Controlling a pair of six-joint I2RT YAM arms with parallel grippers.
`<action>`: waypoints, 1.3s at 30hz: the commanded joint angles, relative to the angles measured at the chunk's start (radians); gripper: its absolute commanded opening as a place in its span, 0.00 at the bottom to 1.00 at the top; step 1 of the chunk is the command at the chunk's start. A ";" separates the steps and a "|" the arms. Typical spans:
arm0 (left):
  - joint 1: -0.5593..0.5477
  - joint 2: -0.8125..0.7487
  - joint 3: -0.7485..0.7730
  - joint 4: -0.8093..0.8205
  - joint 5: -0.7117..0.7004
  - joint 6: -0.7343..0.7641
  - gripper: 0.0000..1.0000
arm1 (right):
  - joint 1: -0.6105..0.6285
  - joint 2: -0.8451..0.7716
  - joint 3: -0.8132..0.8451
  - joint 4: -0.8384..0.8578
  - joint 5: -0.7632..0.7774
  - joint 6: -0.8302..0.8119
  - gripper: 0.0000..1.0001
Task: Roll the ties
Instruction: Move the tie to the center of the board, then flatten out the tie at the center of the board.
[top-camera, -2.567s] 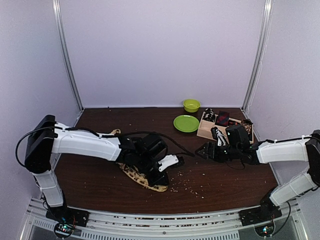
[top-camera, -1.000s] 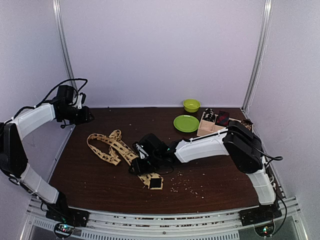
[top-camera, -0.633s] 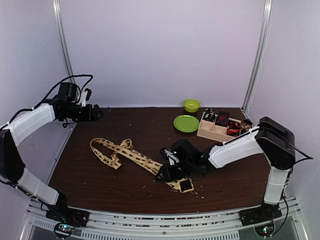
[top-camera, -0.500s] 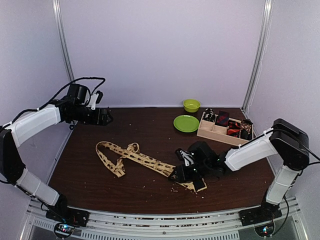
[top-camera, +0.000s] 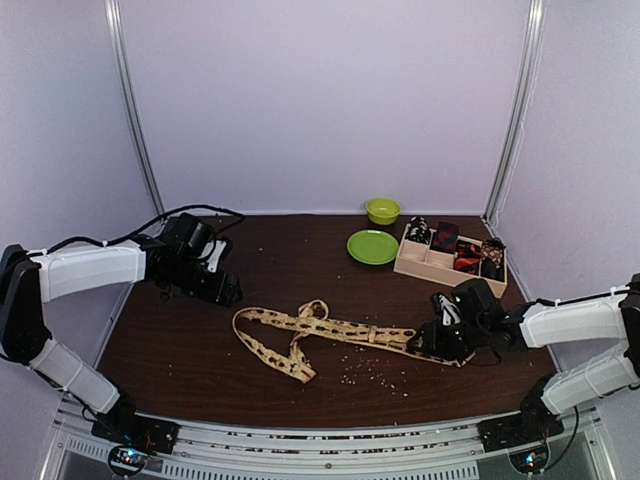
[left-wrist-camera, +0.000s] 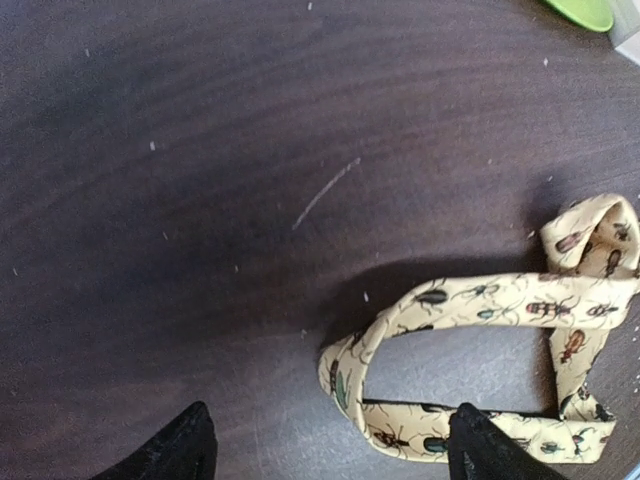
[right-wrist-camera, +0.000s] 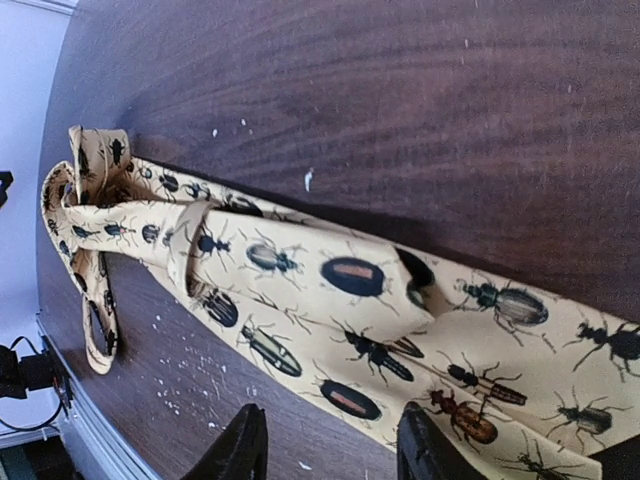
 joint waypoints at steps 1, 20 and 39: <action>-0.028 -0.017 -0.087 0.036 -0.085 -0.163 0.81 | 0.043 0.000 0.171 -0.167 0.096 -0.060 0.45; -0.135 -0.093 -0.255 0.117 -0.096 -0.351 0.85 | 0.169 0.388 0.398 -0.103 0.157 -0.049 0.35; -0.299 -0.102 -0.324 0.306 -0.102 -0.467 0.82 | 0.152 0.201 0.291 -0.015 0.102 -0.030 0.35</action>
